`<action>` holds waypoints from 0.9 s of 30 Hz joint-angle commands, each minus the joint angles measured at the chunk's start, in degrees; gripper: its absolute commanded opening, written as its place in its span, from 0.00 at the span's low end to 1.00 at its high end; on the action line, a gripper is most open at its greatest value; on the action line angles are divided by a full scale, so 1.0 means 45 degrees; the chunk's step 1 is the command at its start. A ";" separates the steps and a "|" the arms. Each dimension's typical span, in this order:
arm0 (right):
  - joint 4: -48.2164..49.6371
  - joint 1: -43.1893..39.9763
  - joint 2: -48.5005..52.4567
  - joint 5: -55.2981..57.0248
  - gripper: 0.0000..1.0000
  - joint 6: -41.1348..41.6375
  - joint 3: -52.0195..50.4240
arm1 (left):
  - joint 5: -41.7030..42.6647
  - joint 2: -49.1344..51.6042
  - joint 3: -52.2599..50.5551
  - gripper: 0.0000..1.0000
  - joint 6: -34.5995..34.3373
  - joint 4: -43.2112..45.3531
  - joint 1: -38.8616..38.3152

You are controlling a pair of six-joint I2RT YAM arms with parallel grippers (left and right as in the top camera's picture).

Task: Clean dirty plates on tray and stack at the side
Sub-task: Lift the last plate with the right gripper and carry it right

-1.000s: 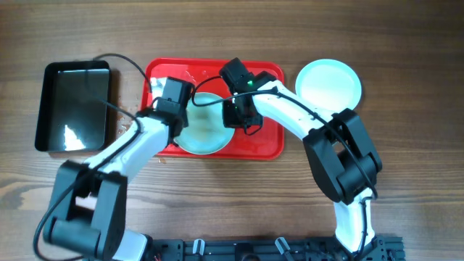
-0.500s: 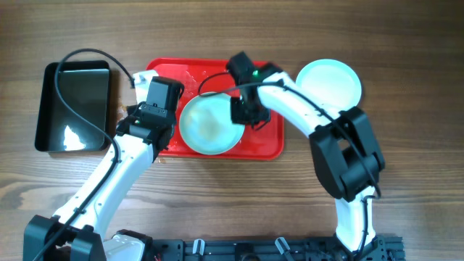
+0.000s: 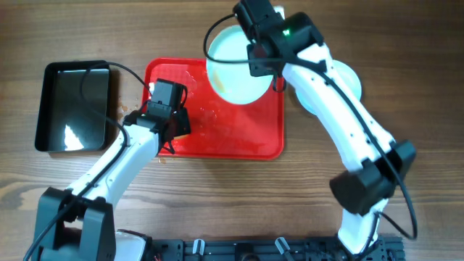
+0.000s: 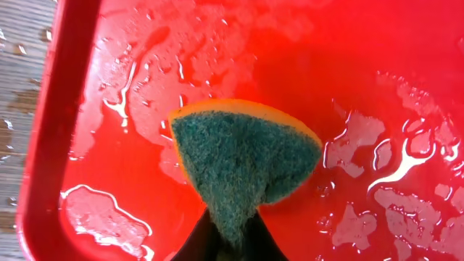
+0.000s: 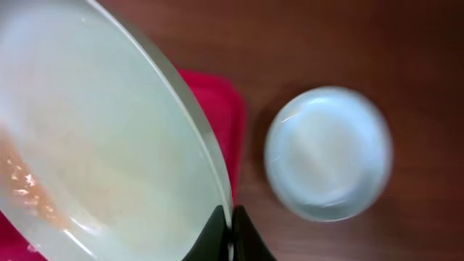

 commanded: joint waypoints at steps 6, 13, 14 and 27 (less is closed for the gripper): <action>-0.0379 0.2181 -0.0563 0.6630 0.04 -0.0646 0.0262 | 0.0345 0.0189 -0.0058 0.04 -0.0155 0.0223 0.0058; -0.0306 0.3575 -0.0563 0.9408 0.04 -0.1438 0.0262 | 0.0345 0.0189 -0.0068 0.04 -0.0160 0.0330 0.0058; -0.0262 0.3725 -0.0563 0.9500 0.04 -0.1632 0.0262 | 0.0345 0.0189 -0.0068 0.04 -0.0160 0.0355 0.0058; -0.0238 0.3356 -0.0563 0.6980 0.04 -0.0967 0.0257 | 0.0340 0.0189 -0.0068 0.13 -0.0160 0.0359 0.0058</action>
